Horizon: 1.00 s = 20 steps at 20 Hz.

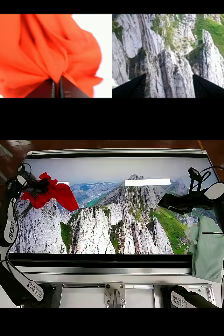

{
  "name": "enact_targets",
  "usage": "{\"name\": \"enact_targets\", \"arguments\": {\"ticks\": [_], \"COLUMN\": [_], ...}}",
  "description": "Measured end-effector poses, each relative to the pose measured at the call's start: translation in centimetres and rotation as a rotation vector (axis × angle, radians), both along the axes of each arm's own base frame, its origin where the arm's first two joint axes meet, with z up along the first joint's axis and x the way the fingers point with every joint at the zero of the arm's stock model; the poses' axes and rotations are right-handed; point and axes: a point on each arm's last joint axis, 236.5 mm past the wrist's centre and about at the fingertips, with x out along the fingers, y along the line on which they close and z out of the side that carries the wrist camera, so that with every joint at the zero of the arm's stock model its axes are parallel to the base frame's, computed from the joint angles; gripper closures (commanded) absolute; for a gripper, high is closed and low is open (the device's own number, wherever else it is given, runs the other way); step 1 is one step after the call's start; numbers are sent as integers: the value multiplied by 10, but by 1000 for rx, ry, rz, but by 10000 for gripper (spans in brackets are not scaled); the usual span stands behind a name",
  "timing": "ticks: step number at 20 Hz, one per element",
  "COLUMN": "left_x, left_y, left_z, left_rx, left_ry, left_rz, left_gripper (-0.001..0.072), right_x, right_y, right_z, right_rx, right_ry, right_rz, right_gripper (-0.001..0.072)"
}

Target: Fold the shirts.

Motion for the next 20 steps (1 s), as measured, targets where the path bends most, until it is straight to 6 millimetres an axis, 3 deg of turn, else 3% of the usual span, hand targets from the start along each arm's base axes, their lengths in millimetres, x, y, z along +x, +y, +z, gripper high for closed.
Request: {"name": "enact_targets", "arguments": {"ticks": [3, 5, 8, 10, 11, 13, 15, 18, 20], "left_x": [-9, -32, -96, -150, -178, -227, -267, -309, -331], "left_y": [-54, -101, -179, -226, -248, -290, -334, -396, -439], "left_z": [94, 174, 293, 352, 369, 385, 376, 327, 270], "left_rx": [88, 150, 196, 179, 156, 108, 66, 18, -7], "left_ry": [-128, -244, -442, -548, -572, -581, -545, -418, -296], "left_rz": [-196, -329, -498, -592, -641, -750, -877, -1044, -1130], "left_gripper": [671, 671, 671, 671, 671, 671, 671, 670, 670], "right_x": [-5, -10, -15, -22, -28, -46, -71, -108, -127], "right_y": [2, 3, 3, -2, -6, -15, -23, -40, -52], "right_z": [0, 7, 50, 93, 114, 153, 177, 179, 166], "right_rx": [-5, -9, -38, -88, -119, -181, -241, -327, -376], "right_ry": [14, 11, -90, -204, -261, -358, -402, -346, -259], "right_rz": [30, 50, 76, 83, 80, 68, 57, 45, 42], "right_gripper": [14, 14, 14, 14, 14, 14, 14, 14, 14]}}
